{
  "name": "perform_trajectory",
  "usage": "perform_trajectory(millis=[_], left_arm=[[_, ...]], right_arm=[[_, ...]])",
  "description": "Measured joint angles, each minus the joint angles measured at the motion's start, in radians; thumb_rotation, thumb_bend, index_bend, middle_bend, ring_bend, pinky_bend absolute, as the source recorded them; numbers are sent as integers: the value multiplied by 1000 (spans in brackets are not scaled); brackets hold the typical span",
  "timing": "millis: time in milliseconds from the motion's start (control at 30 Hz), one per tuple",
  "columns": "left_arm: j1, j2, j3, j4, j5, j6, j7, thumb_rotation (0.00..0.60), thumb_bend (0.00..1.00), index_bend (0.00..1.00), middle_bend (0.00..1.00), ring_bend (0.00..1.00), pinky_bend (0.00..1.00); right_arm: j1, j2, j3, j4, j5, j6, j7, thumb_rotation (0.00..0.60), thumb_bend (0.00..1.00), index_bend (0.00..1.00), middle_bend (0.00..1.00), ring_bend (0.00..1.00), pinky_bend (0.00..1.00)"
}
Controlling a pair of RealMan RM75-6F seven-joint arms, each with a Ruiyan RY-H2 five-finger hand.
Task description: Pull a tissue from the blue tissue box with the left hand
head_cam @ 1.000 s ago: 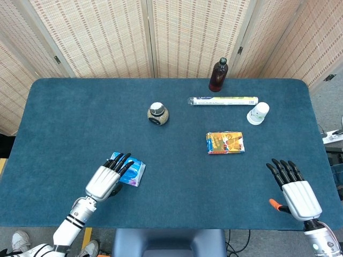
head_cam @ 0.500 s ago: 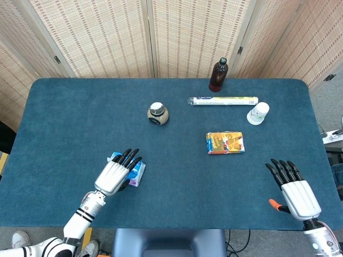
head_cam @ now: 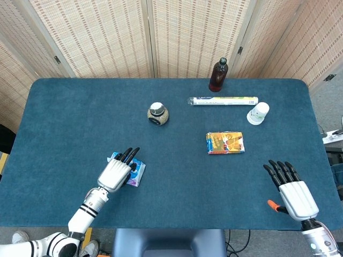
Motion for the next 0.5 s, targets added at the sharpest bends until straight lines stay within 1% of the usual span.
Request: perform_trajectory(millis=[300, 500], left_arm=[[2, 9, 17, 8, 42, 53, -24, 600, 634, 585, 73, 119, 338], [6, 39, 20, -34, 67, 82, -33, 600, 634, 588, 75, 120, 338]], right_arm=[[2, -4, -4, 1, -3, -5, -10, 600, 34, 0, 0, 0, 0], [2, -3, -3, 0, -1, -4, -8, 600, 35, 0, 0, 0, 0]])
